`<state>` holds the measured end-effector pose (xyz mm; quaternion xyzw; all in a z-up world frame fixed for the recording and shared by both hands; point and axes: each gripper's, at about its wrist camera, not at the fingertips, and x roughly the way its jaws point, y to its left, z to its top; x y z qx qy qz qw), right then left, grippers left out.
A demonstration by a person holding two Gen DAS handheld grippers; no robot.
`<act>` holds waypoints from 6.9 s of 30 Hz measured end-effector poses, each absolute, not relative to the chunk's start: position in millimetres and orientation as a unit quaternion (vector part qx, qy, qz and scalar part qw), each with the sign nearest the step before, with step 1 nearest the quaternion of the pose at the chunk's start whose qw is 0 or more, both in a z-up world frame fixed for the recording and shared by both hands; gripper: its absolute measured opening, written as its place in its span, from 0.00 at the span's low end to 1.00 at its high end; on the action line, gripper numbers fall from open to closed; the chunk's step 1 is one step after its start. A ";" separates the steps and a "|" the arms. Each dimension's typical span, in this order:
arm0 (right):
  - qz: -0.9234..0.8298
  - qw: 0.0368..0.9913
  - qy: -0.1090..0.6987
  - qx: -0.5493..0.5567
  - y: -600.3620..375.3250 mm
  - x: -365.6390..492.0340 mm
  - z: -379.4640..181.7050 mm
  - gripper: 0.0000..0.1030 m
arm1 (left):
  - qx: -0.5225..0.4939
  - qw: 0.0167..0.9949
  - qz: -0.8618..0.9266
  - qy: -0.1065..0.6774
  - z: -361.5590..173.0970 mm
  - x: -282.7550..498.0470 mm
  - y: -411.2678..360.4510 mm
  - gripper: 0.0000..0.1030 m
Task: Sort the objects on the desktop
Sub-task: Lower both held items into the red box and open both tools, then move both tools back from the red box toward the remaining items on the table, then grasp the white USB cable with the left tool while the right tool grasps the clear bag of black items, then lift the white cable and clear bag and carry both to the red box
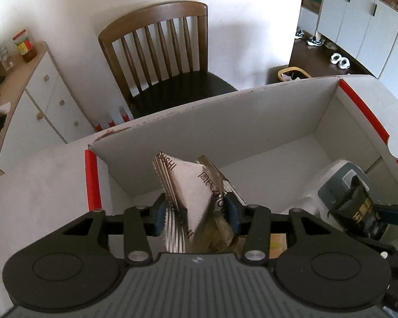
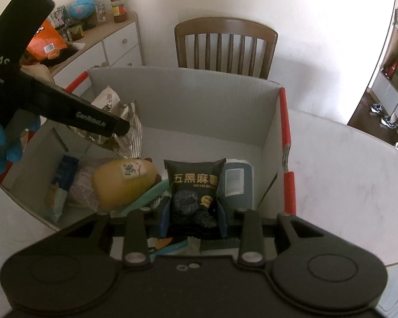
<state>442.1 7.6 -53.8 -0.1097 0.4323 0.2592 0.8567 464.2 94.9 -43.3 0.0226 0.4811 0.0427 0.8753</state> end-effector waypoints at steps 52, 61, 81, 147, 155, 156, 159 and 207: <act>0.239 0.890 0.375 -0.099 -17.2 350.3 36.4 0.46 | 0.023 0.911 0.006 0.412 65.6 333.1 64.4 0.65; 0.233 0.898 0.362 -0.093 -21.9 329.6 47.9 0.64 | 0.020 0.917 -0.005 0.399 79.4 305.1 66.6 0.65; 0.220 0.906 0.357 -0.065 -36.6 285.2 51.4 0.80 | 0.008 0.921 -0.049 0.387 70.3 253.8 56.6 0.87; 0.152 0.882 0.440 -0.068 -73.9 232.8 -104.9 0.68 | -0.015 0.903 -0.036 0.427 -98.3 202.9 5.1 0.81; 0.153 0.882 0.441 -0.071 -72.5 237.1 -107.8 0.56 | -0.014 0.902 -0.031 0.431 -102.1 208.4 4.1 0.60; 0.152 0.882 0.440 -0.072 -71.8 237.4 -107.8 0.57 | -0.014 0.901 -0.031 0.432 -102.2 208.0 4.1 0.58; 0.153 0.883 0.437 -0.073 -70.8 239.7 -108.2 0.64 | -0.010 0.901 -0.029 0.432 -102.9 209.4 4.6 0.54; 0.163 0.893 0.414 -0.072 -49.5 242.5 -79.2 0.40 | -0.034 0.913 -0.032 0.406 -74.7 206.1 28.0 0.13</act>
